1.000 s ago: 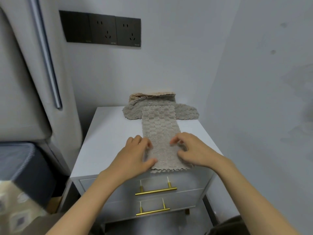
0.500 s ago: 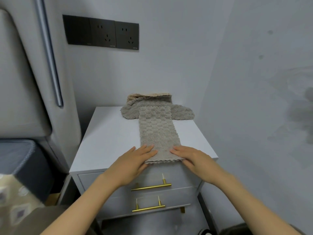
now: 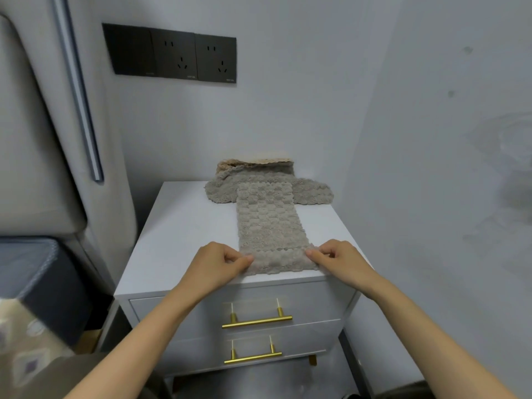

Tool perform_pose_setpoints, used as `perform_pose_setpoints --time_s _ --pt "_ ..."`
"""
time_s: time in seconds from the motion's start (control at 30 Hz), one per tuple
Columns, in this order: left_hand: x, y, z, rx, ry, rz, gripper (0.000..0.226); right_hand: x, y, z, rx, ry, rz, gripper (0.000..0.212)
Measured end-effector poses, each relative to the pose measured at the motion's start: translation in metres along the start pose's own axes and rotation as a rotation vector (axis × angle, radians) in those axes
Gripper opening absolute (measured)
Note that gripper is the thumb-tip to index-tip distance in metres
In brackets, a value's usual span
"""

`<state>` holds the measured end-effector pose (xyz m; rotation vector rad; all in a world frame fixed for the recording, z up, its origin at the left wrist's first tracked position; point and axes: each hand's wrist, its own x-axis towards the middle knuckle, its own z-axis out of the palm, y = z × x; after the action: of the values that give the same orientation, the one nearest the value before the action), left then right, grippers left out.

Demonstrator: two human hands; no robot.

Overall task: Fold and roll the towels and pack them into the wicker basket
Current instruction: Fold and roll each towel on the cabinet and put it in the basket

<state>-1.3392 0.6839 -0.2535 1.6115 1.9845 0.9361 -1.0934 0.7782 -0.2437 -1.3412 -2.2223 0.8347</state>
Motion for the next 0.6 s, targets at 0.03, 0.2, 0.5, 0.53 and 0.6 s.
perform_pose_setpoints --time_s 0.03,0.2,0.5,0.53,0.6 --pt "0.001 0.0 0.002 0.024 0.005 -0.003 0.052 0.001 0.002 0.002 -0.029 0.005 0.03 0.055" --pt "0.003 0.0 0.01 0.192 0.112 -0.093 0.041 0.007 0.006 0.009 -0.116 0.091 0.161 0.05" --pt "0.003 0.001 0.024 0.313 0.171 0.54 0.019 -0.001 -0.007 0.03 -0.414 0.402 -0.496 0.024" --pt "0.004 0.0 0.026 0.322 0.145 0.593 0.019 -0.003 -0.008 0.035 -0.417 0.404 -0.572 0.022" --pt "0.002 0.001 0.027 0.347 0.112 0.642 0.024 -0.006 -0.006 0.043 -0.416 0.396 -0.63 0.018"
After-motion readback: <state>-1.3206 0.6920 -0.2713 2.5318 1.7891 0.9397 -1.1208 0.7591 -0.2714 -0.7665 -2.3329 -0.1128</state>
